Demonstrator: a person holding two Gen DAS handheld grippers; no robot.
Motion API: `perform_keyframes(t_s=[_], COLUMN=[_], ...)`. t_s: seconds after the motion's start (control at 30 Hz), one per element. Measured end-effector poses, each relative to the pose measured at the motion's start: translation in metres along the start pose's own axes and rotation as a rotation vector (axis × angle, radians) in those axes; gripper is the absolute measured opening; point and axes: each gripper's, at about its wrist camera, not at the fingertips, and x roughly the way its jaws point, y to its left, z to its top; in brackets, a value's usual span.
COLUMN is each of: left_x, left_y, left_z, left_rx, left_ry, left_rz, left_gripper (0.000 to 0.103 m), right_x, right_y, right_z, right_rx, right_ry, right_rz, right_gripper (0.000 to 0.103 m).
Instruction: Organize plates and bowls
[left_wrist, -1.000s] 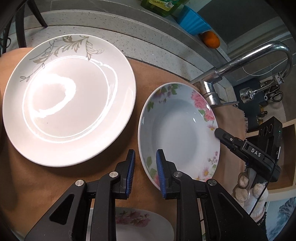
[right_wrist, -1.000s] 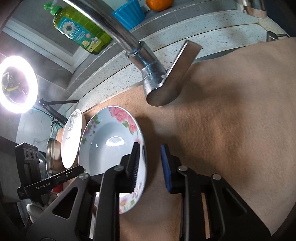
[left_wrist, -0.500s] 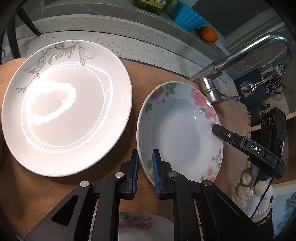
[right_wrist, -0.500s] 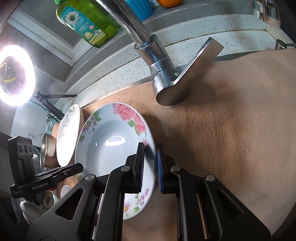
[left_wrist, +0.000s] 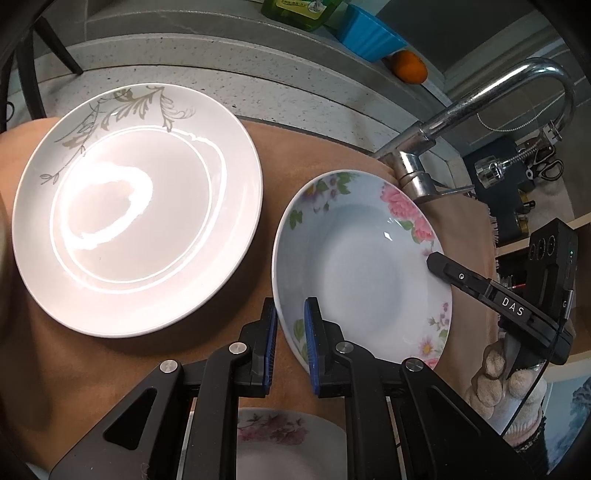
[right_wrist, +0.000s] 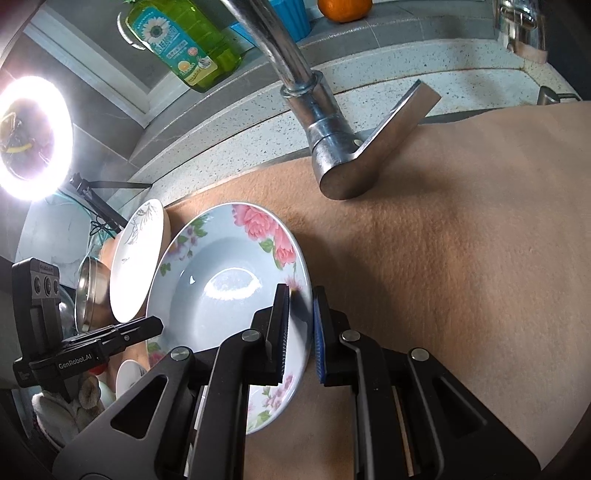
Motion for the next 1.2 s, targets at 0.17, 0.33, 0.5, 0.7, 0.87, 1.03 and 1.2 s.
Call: perform_keyframes(t_s=[0.17, 0.33, 0.5, 0.7, 0.87, 1.03, 1.2], left_x=[-0.007, -0.019, -0.036, -0.056, -0.073, -0.088, -0.094], left_y=[-0.002, -0.001, 0.005, 0.024, 0.04, 0.055, 0.064], left_z=[-0.005, -0.011, -0.023, -0.047, -0.067, -0.084, -0.1], left_rx=[0.011, 0.014, 0.016, -0.012, -0.045, -0.068, -0.075], left_ry=[-0.004, -0.019, -0.032, -0.036, -0.053, -0.07, -0.074], left_rz=[-0.016, -0.026, -0.029, -0.035, -0.031, -0.017, 0.012], left_gripper=[0.013, 0.013, 0.013, 0.013, 0.013, 0.013, 0.013], right_x=[-0.014, -0.024, -0.038, -0.05, -0.053, -0.049, -0.038], right_y=[0.004, 0.01, 0.024, 0.052, 0.077, 0.098, 0.107], right_z=[-0.003, -0.01, -0.024, -0.046, -0.068, -0.092, -0.114], right_rx=[-0.006, -0.02, -0.034, -0.087, -0.131, -0.166, -0.189], right_ry=[-0.021, -0.029, -0.038, -0.042, -0.031, -0.004, 0.039], right_rz=[0.005, 0.008, 0.031, 0.061, 0.075, 0.095, 0.102], right_gripper=[0.012, 0.012, 0.012, 0.012, 0.012, 0.012, 0.012])
